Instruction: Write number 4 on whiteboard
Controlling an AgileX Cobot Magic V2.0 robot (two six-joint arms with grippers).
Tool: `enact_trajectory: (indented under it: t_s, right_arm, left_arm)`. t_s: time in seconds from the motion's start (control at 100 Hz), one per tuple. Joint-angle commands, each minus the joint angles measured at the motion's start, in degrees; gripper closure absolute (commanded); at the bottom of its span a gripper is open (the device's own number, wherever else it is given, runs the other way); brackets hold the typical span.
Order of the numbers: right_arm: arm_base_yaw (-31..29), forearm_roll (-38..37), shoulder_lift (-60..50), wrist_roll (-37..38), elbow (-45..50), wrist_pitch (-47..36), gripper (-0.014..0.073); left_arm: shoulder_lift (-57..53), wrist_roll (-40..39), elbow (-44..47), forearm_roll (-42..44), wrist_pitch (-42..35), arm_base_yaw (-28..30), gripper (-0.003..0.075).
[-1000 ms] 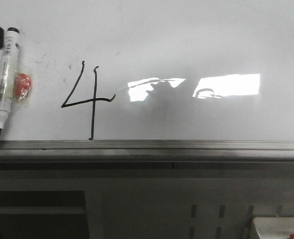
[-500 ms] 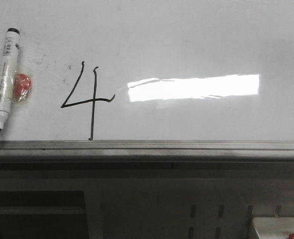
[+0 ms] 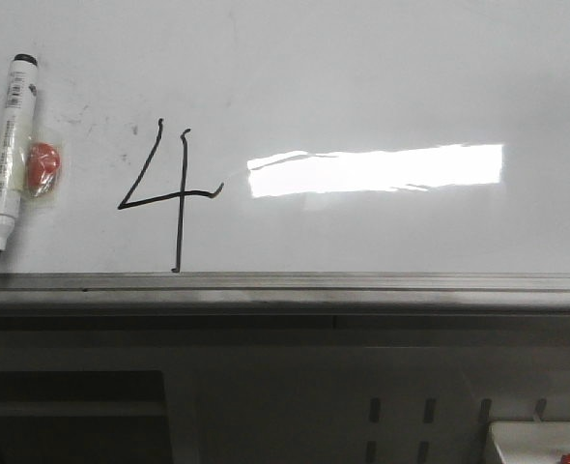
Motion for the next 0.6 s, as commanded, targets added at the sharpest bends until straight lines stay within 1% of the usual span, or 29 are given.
enact_trajectory:
  t_s: [0.0,0.27,0.47,0.52,0.59]
  right_arm:
    - [-0.4,-0.2,0.5,0.0,-1.3,-4.5,0.0658]
    - [-0.4,-0.2,0.5,0.0,-1.3,-4.5,0.0658]
    - [-0.4,-0.2,0.5,0.0,-1.3,-4.5,0.0658]
    - [-0.4,-0.2,0.5,0.0,-1.3,-4.5,0.0658]
    - [-0.4,-0.2,0.5,0.0,-1.3,-4.6,0.0658]
  left_arm:
    - [0.6,0.2,-1.4,-0.6,-4.3,0.1,0.0741]
    - [0.6,0.2,-1.4,-0.6,-4.3,0.1,0.0741]
    - [0.6,0.1,0.4,-0.3,-4.2,0.1,0.0741]
    - [0.6,0.1,0.9,0.5,-4.1,0.8,0.0741]
    - [0.6,0.0,2.0,1.4,-4.0,3.3,0.0741]
